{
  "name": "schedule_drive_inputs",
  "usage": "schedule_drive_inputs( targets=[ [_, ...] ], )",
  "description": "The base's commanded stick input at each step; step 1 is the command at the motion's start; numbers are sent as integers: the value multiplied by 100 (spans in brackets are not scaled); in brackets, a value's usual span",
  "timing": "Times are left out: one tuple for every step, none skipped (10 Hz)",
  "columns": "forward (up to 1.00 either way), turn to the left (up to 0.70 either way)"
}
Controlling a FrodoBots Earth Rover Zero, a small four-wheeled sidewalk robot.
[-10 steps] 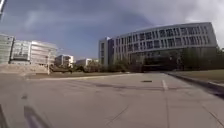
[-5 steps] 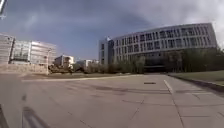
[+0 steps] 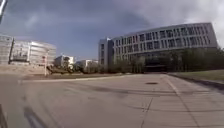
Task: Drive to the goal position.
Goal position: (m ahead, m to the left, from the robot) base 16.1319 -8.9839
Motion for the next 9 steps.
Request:
schedule_drive_inputs(
  targets=[
    [70, 0],
    [70, 0],
    [70, 0],
    [70, 0],
    [70, 0],
    [70, 0],
    [70, 0],
    [70, 0],
    [70, 0]
  ],
)
